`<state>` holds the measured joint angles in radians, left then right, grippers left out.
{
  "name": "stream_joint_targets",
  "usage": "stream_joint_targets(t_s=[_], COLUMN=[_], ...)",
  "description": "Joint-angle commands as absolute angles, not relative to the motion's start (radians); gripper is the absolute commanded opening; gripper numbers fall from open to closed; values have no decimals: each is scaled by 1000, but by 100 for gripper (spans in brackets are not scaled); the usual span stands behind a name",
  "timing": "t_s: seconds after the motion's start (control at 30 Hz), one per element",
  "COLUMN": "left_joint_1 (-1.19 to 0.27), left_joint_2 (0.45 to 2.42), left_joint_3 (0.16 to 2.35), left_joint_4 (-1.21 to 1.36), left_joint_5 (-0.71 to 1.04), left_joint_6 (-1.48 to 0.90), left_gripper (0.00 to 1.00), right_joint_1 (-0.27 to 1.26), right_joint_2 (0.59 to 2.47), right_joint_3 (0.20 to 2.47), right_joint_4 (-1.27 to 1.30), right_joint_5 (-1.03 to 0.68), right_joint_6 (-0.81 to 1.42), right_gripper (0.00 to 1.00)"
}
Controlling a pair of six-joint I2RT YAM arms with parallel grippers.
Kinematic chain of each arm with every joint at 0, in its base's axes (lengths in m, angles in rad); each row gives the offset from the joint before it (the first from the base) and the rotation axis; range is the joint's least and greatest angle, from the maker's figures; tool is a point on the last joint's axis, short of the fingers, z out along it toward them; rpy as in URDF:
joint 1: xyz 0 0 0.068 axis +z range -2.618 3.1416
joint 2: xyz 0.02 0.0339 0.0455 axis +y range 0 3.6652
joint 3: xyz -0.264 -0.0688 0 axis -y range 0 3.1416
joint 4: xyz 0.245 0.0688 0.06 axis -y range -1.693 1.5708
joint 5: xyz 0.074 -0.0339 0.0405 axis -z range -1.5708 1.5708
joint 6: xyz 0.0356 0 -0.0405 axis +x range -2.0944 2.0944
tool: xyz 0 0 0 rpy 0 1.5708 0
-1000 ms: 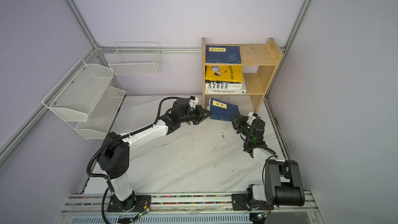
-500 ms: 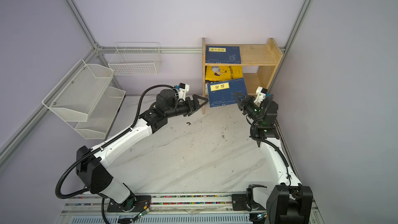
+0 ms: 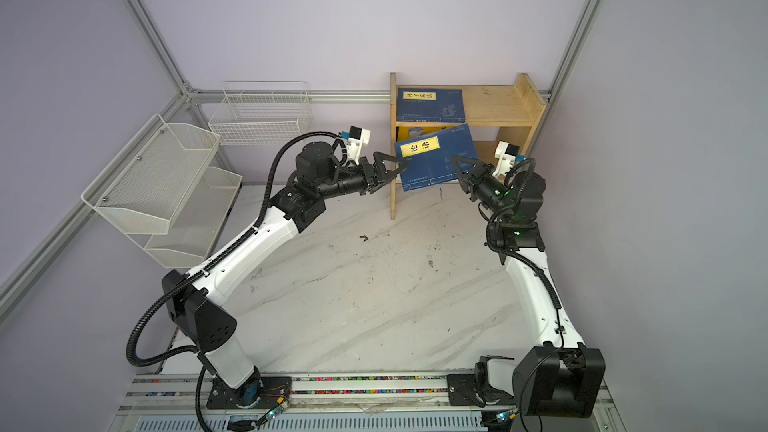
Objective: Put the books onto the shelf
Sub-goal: 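Lift the blue paperback upright toward the shelf with both grippers, then raise the blue paperback above the shelf top with both grippers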
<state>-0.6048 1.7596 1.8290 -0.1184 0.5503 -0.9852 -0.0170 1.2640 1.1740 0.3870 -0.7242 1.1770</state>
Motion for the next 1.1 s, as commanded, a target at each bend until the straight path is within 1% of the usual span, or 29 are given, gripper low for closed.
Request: stream_joint_targets(t_s=[0.0,0.13,0.27,0.4,0.5,0.6,0.7,0.77,0.8,0.87,0.93,0.97,1.0,1.07], left_joint_1=[-606,-605,-604,-604,-604,-606,-610,-609,-609,-609,-609,-608,-606,-593], left_joint_2=[1762,1766,1791,1825,1872,1911,1915,1907,1902,1890,1880,1878,1876,1876], left_joint_3=[1967,1991,2008,2035,2096,2150,2155,2148,2145,2143,2144,2144,2149,2154], left_joint_4=[-155,-234,-195,-11,68,85,98,98,97,88,80,80,81,95], left_joint_5=[561,510,541,608,659,678,669,656,649,633,620,618,619,630], left_joint_6=[-965,-931,-959,-1052,-1117,-1158,-1166,-1159,-1150,-1129,-1104,-1097,-1092,-1094], left_gripper=[90,89,85,69,59,47,33,29,26,18,6,2,0,0], right_joint_1=[-20,-20,-20,-20,-20,-18,-18,-19,-18,-18,-18,-19,-18,-19], right_joint_2=[1256,1258,1258,1259,1261,1270,1281,1287,1290,1296,1299,1299,1299,1295], right_joint_3=[1242,1284,1301,1296,1290,1290,1300,1310,1315,1320,1316,1311,1307,1297], right_joint_4=[497,497,508,505,511,533,523,497,483,468,459,454,446,425], right_joint_5=[-740,-739,-750,-753,-746,-740,-738,-734,-733,-734,-740,-742,-745,-771], right_joint_6=[1211,1210,1221,1218,1219,1230,1218,1194,1182,1171,1165,1162,1155,1132], right_gripper=[11,11,11,11,11,11,11,12,14,19,31,38,45,53])
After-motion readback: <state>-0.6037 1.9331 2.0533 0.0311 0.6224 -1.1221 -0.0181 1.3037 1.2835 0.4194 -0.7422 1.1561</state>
